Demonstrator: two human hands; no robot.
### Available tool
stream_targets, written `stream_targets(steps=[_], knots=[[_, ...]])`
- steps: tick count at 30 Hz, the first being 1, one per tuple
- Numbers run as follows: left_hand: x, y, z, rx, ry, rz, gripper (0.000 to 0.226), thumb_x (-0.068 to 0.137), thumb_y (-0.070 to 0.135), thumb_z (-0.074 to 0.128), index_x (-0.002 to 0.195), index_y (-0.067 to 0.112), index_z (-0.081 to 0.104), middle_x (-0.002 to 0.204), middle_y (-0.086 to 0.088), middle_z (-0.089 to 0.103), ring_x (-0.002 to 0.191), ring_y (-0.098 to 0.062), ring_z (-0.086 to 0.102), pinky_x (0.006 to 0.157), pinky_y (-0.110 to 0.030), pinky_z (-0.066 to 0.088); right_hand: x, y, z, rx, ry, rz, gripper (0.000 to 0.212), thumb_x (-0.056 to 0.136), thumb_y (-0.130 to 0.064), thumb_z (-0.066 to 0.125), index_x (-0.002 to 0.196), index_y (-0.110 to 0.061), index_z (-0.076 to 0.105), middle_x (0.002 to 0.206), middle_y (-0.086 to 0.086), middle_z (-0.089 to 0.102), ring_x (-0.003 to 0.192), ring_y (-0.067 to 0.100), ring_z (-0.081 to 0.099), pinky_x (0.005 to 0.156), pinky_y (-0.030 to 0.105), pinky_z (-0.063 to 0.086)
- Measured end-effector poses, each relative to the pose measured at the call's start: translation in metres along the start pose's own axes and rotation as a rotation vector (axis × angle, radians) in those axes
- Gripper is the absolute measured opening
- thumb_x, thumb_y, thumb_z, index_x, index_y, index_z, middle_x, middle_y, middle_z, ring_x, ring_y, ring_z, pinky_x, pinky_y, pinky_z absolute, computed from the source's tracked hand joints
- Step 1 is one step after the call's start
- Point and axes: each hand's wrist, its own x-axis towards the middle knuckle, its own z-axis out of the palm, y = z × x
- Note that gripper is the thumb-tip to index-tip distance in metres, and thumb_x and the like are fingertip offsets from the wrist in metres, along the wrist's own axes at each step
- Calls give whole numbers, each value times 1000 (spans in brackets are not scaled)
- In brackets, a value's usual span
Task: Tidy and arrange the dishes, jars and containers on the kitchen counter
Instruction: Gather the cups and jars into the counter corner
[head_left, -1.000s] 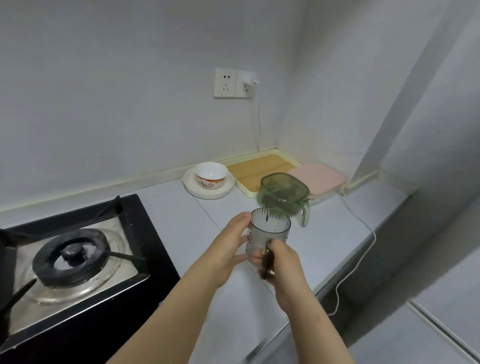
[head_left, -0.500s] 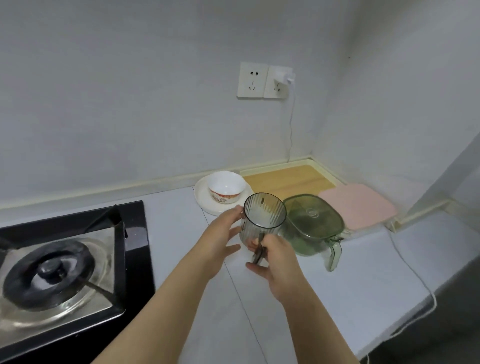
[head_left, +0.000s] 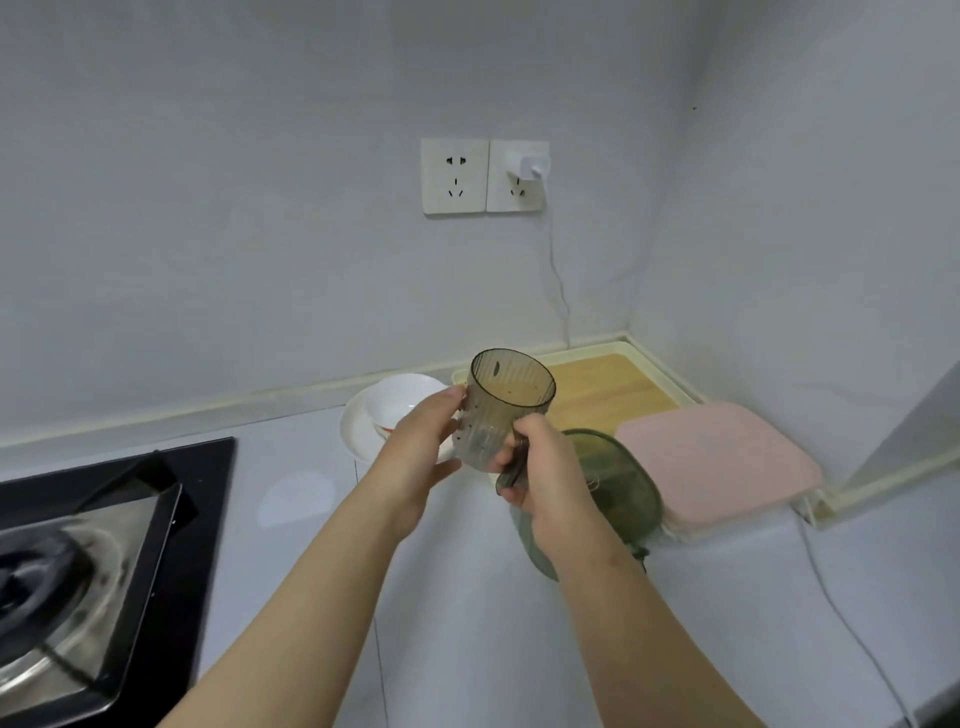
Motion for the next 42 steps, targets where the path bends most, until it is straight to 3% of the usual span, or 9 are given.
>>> stream_targets(steps=[3, 7, 10, 16, 22, 27, 30, 37, 42], knots=[[13, 9, 1, 42, 38, -3, 30, 96, 38, 44, 117, 25, 61, 120, 13, 61, 116, -6, 53, 91, -32, 44, 14, -13, 0, 11, -41, -49, 22, 88, -13, 41, 67, -17, 41, 59, 1, 45, 53, 14, 39, 47, 21, 24], [33, 13, -5, 50, 157, -54, 27, 95, 38, 48, 119, 28, 54, 122, 9, 58, 113, -12, 55, 99, -35, 44, 38, -32, -5, -115, 4, -227, 26, 95, -20, 43, 70, -13, 44, 67, 3, 45, 59, 15, 38, 54, 27, 33], [41, 6, -15, 12, 252, -113, 27, 96, 35, 47, 120, 24, 53, 115, 5, 60, 109, -17, 58, 93, -35, 46, 62, -36, -6, -233, 21, -288, 28, 97, -28, 43, 75, -12, 45, 73, 2, 42, 63, 13, 38, 62, 30, 37], [48, -10, -32, -73, 375, -161, 27, 95, 30, 49, 118, 18, 56, 101, 3, 63, 102, -19, 60, 88, -34, 46, 115, -38, -2, -390, 53, -271, 31, 97, -33, 43, 73, -14, 49, 73, 5, 49, 60, 16, 48, 76, 41, 52], [55, -20, -40, -128, 437, -187, 24, 94, 27, 51, 114, 15, 58, 100, -2, 66, 97, -19, 62, 88, -35, 47, 139, -28, 12, -474, 30, -257, 29, 99, -29, 41, 94, -3, 54, 97, 8, 51, 71, 17, 50, 61, 32, 55], [59, -24, -42, -144, 448, -196, 21, 94, 25, 51, 111, 15, 58, 99, -3, 66, 97, -20, 62, 91, -37, 48, 151, -26, 17, -489, 21, -247, 31, 99, -31, 41, 90, -5, 52, 83, 5, 52, 59, 18, 54, 81, 50, 54], [60, -26, -42, -146, 441, -200, 20, 94, 25, 51, 110, 15, 59, 98, -3, 66, 97, -21, 62, 90, -36, 48, 157, -26, 16, -498, 14, -232, 30, 99, -33, 41, 91, -6, 51, 87, 4, 53, 62, 23, 60, 74, 42, 54], [62, -30, -44, -154, 443, -207, 19, 94, 25, 52, 109, 15, 59, 96, -3, 66, 94, -20, 62, 84, -34, 49, 168, -20, 19, -533, -3, -175, 27, 99, -30, 41, 92, -5, 50, 100, 8, 51, 91, 35, 64, 57, 26, 52], [62, -32, -48, -160, 447, -205, 16, 94, 25, 52, 105, 16, 59, 96, -3, 66, 94, -20, 62, 85, -34, 48, 172, -18, 23, -564, -24, -150, 26, 100, -29, 40, 92, -6, 49, 104, 12, 53, 96, 36, 63, 54, 23, 49]])
